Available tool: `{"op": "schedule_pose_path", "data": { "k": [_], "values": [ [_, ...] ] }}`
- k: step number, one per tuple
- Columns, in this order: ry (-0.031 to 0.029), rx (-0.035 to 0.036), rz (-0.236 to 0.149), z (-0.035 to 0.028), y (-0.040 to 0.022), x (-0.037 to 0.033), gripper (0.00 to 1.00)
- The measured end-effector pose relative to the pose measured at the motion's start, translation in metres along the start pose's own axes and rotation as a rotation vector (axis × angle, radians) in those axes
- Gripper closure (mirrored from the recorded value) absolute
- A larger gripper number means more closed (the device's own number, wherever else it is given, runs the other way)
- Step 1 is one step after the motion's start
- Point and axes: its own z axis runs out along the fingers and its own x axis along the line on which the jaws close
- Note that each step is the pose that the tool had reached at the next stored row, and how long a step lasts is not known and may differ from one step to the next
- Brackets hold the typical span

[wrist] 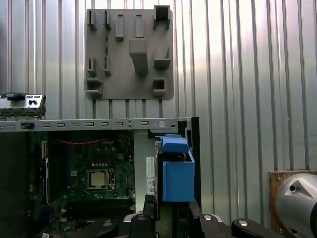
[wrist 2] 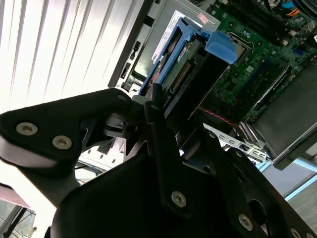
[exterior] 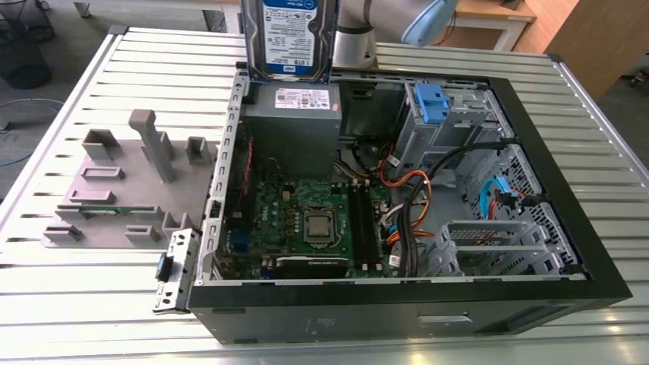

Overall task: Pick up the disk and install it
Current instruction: 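Pick up the disk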

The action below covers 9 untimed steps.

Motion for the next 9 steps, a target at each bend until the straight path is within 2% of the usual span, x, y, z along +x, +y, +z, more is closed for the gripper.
{"op": "schedule_pose_path", "data": {
  "k": [9],
  "values": [
    [0.0001, 0.0, 0.0, -0.0004, -0.0181, -0.0008, 0.65]
  ]
}}
